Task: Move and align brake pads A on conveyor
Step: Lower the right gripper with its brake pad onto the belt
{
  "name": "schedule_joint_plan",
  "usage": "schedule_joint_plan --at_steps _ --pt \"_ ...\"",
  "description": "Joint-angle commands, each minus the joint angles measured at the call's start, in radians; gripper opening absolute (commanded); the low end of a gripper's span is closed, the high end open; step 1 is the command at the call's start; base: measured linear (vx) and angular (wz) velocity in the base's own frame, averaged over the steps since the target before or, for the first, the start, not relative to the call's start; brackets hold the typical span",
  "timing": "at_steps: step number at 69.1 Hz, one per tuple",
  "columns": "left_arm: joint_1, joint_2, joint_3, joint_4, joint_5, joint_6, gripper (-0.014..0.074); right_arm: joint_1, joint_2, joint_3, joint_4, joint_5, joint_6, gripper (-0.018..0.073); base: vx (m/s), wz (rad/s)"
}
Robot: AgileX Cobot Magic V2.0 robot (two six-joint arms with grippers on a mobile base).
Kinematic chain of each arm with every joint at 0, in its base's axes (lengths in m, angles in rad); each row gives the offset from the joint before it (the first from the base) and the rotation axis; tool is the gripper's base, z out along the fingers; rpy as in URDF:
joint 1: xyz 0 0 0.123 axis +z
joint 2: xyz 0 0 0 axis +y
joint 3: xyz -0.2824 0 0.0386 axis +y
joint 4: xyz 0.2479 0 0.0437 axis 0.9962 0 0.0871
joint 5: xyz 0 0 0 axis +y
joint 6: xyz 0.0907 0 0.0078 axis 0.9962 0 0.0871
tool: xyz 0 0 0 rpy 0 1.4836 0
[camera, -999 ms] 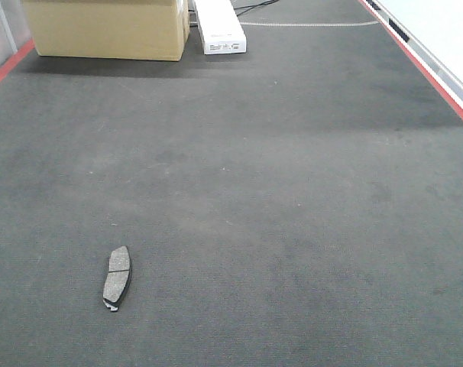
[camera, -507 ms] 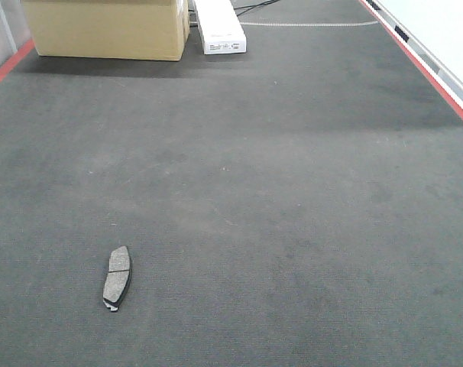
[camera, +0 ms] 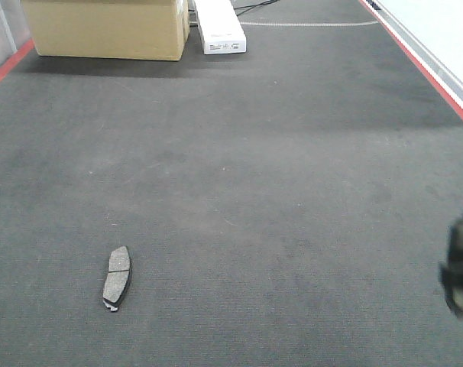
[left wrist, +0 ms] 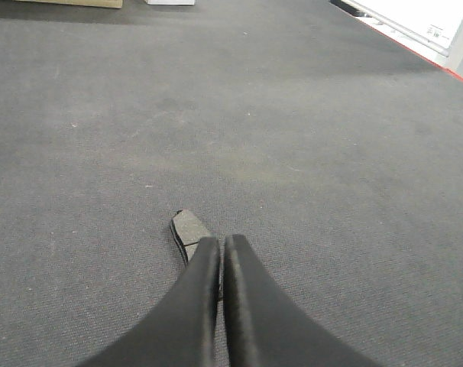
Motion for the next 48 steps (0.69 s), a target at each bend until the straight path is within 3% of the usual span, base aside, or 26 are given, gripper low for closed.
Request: schedule_joint_plan --at_steps 1,9,20,31,40,48 --pt "-0.006 0.006 -0.023 0.011 -0.073 0.000 -0.0006 -0.004 0.132 -0.103 0.020 -0.107 -0.031 0.0092 0.00 0.00" --pt "-0.006 0.006 -0.023 0.011 -0.073 0.000 -0.0006 0.013 0.298 -0.195 0.075 -0.108 -0.081 0.0100 0.00 0.00" --pt "-0.006 0.006 -0.023 0.011 -0.073 0.000 -0.0006 0.139 0.462 -0.291 0.082 -0.106 -0.097 0.0106 0.00 0.00" --pt "-0.006 0.006 -0.023 0.011 -0.073 0.000 -0.0006 0.232 0.615 -0.375 0.082 -0.081 -0.032 0.0109 0.00 0.00" --pt "-0.006 0.006 -0.023 0.011 -0.073 0.000 -0.0006 0.242 0.720 -0.420 0.083 -0.065 0.059 0.0115 0.00 0.00" --pt "-0.006 0.006 -0.023 0.011 -0.073 0.000 -0.0006 0.242 0.783 -0.444 0.085 -0.069 0.073 0.0118 0.00 0.00"
